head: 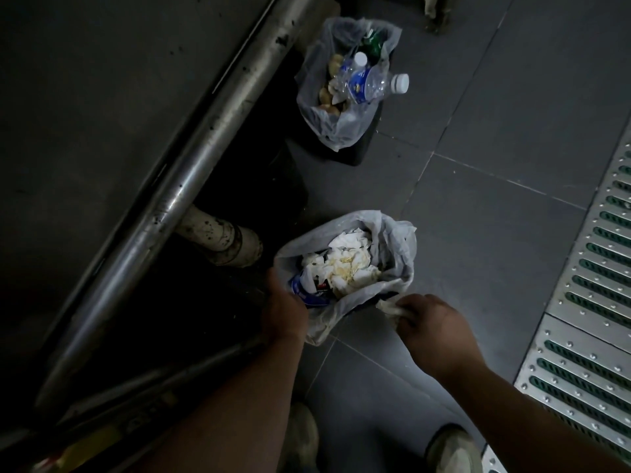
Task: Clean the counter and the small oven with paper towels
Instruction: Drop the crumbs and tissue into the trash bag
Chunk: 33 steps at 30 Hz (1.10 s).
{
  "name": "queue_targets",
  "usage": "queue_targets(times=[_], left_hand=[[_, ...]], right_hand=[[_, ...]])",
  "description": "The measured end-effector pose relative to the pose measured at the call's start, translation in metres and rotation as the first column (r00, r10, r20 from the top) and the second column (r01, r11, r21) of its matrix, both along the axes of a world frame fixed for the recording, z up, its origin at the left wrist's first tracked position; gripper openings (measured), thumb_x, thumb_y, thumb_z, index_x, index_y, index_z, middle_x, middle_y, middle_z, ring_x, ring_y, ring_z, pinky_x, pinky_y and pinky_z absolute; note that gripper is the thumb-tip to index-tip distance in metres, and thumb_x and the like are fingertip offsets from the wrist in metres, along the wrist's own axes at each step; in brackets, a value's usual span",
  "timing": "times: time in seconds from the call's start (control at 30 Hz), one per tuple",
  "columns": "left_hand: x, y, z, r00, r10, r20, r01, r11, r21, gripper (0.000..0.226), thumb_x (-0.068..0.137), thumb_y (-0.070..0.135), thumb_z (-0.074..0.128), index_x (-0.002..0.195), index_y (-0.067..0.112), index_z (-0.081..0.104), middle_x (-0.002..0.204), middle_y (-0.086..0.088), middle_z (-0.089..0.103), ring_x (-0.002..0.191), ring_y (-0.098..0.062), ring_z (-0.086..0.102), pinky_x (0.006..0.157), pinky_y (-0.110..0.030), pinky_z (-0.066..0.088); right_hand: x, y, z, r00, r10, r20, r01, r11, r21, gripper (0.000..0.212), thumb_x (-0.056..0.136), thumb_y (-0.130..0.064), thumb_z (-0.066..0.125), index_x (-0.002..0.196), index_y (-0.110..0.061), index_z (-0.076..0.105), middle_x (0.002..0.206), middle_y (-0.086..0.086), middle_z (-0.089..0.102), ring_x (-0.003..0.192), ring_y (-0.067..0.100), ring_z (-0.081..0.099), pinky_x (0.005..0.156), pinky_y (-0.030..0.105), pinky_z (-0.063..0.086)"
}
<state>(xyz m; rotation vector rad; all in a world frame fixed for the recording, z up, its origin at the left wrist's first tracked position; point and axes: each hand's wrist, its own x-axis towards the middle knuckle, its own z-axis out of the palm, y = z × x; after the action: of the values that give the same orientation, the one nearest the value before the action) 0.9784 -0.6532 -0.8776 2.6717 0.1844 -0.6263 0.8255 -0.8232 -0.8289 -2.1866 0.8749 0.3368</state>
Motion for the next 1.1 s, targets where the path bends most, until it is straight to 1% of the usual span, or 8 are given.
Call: queue_targets(times=[0.23,0.37,0.5,0.63,0.8,0.87,0.97,1.1], left_hand=[[0.005,0.0,0.002,0.999,-0.041,-0.032,0.042,0.999,0.03,0.071,0.101,0.016,0.053,0.158,0.025,0.013,0.134,-0.02,0.057,0.112,-0.036,0.063,0.075,-0.034,0.049],[0.01,-0.001,0.009,0.997,-0.065,-0.049,0.066,0.998,0.022,0.068,0.1,0.016,0.055,0.157,0.021,0.018,0.138,-0.02,0.054,0.117,-0.035,0.06,0.074,-0.029,0.04],[0.013,0.001,0.006,0.997,-0.056,-0.049,0.058,0.998,0.038,0.055,0.102,0.019,0.052,0.151,0.019,0.027,0.128,-0.016,0.058,0.087,-0.017,0.053,0.059,-0.022,0.035],[0.014,0.006,0.0,0.994,-0.087,-0.07,0.091,0.995,0.05,0.053,0.102,0.019,0.05,0.149,0.019,0.025,0.121,-0.018,0.061,0.08,-0.018,0.053,0.049,-0.02,0.03],[0.017,0.01,-0.002,0.987,-0.147,-0.068,0.15,0.987,0.057,0.059,0.102,0.022,0.052,0.152,0.02,0.022,0.125,-0.017,0.061,0.098,-0.028,0.066,0.054,-0.02,0.035],[0.017,0.015,-0.006,0.978,-0.19,-0.081,0.194,0.98,0.04,0.067,0.1,0.024,0.057,0.154,0.021,0.017,0.126,-0.017,0.061,0.103,-0.03,0.066,0.061,-0.025,0.042],[0.018,0.02,-0.012,0.979,-0.173,-0.106,0.174,0.985,-0.004,0.074,0.098,0.023,0.059,0.155,0.023,0.012,0.129,-0.02,0.06,0.108,-0.034,0.065,0.072,-0.032,0.048],[0.017,0.017,-0.011,0.986,-0.143,-0.088,0.143,0.99,-0.012,0.073,0.099,0.024,0.057,0.156,0.024,0.011,0.135,-0.02,0.055,0.111,-0.035,0.063,0.074,-0.035,0.051]], right_hand=[[-0.003,0.004,0.0,1.0,-0.003,-0.021,0.003,1.0,0.022,0.024,0.092,-0.028,0.06,0.116,-0.031,0.065,0.093,-0.01,0.052,0.075,0.006,0.049,0.058,0.007,0.028],[-0.001,0.002,0.002,1.0,-0.013,0.002,0.013,0.999,0.036,0.021,0.091,-0.03,0.062,0.111,-0.03,0.067,0.091,-0.011,0.053,0.074,0.004,0.048,0.059,0.007,0.028],[0.003,0.0,0.004,0.998,-0.047,0.034,0.045,0.998,0.044,0.016,0.091,-0.032,0.063,0.106,-0.03,0.069,0.09,-0.011,0.056,0.072,0.0,0.048,0.059,0.006,0.03],[0.006,0.002,0.0,0.998,-0.052,0.028,0.05,0.998,0.049,0.017,0.09,-0.031,0.064,0.106,-0.03,0.069,0.093,-0.009,0.06,0.077,0.005,0.053,0.06,0.006,0.031],[0.01,0.01,0.001,0.999,-0.05,0.015,0.049,0.997,0.063,0.019,0.089,-0.03,0.064,0.107,-0.031,0.069,0.093,-0.008,0.06,0.076,0.007,0.052,0.06,0.006,0.029],[0.011,0.013,0.001,0.999,-0.048,0.013,0.047,0.996,0.072,0.019,0.089,-0.029,0.064,0.106,-0.031,0.07,0.093,-0.008,0.061,0.076,0.007,0.053,0.06,0.007,0.03],[0.015,0.013,0.001,0.998,-0.061,0.015,0.06,0.995,0.083,0.017,0.088,-0.03,0.064,0.104,-0.029,0.071,0.093,-0.007,0.063,0.077,0.008,0.056,0.06,0.014,0.037],[0.018,0.013,0.005,0.997,-0.076,0.017,0.074,0.994,0.083,0.018,0.089,-0.028,0.064,0.106,-0.027,0.07,0.096,-0.004,0.064,0.08,0.012,0.058,0.068,0.025,0.044]])
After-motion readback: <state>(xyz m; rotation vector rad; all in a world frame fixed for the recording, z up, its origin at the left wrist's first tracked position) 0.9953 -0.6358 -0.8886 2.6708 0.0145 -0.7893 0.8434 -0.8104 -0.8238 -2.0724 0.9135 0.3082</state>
